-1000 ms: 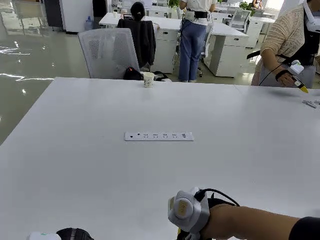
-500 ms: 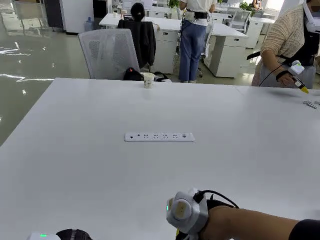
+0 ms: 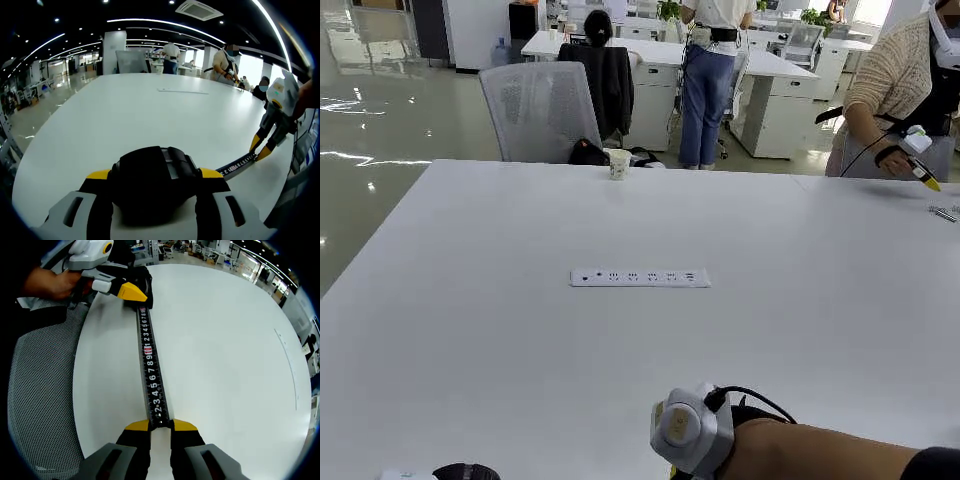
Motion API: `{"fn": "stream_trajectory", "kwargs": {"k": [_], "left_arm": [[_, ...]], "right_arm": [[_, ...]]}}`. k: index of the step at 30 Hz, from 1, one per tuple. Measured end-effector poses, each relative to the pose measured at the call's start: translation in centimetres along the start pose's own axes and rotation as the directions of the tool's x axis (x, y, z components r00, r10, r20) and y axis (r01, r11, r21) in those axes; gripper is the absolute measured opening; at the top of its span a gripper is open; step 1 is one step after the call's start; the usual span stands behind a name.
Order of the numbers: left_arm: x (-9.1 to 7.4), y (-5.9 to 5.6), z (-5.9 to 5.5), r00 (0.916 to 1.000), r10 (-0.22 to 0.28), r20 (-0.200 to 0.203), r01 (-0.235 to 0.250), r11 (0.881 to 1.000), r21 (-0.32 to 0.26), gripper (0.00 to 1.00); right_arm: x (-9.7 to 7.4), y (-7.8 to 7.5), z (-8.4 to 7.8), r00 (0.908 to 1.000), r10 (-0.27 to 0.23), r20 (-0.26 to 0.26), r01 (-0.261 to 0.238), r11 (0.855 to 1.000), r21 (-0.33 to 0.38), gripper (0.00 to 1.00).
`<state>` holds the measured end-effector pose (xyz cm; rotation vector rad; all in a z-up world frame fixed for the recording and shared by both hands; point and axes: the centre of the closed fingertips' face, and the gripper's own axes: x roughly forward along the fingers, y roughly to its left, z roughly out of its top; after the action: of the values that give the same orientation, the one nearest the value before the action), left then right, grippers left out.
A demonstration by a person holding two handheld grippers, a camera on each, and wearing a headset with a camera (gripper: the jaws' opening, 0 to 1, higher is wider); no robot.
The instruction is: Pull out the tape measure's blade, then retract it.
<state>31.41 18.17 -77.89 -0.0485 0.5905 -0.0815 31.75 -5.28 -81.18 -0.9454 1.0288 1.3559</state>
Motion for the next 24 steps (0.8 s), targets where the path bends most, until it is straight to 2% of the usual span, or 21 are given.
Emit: {"fn": "stream_trajectory", "kwargs": {"k": [12, 15, 18, 24], "left_arm": [[0.00, 0.02, 0.00, 1.0000, -0.001, -0.004, 0.001, 1.000, -0.001, 0.62], [0.02, 0.03, -0.02, 1.0000, -0.002, -0.005, 0.002, 1.000, -0.001, 0.62], [0.00, 0.02, -0.05, 1.0000, -0.003, -0.007, 0.003, 1.000, -0.003, 0.62], [-0.03, 0.03, -0.09, 0.9999, -0.009, -0.011, 0.009, 1.000, 0.000, 0.62]], "right_arm": [[0.13, 0.07, 0.34, 1.0000, -0.006, 0.003, 0.006, 1.000, 0.002, 0.11], [0.11, 0.10, 0.45, 1.0000, -0.004, 0.007, 0.004, 1.000, 0.012, 0.11], [0.09, 0.00, 0.55, 0.9999, 0.002, 0.017, -0.003, 0.999, 0.053, 0.11], [0.18, 0.15, 0.75, 0.9997, 0.003, 0.026, -0.003, 1.000, 0.017, 0.11]]}}
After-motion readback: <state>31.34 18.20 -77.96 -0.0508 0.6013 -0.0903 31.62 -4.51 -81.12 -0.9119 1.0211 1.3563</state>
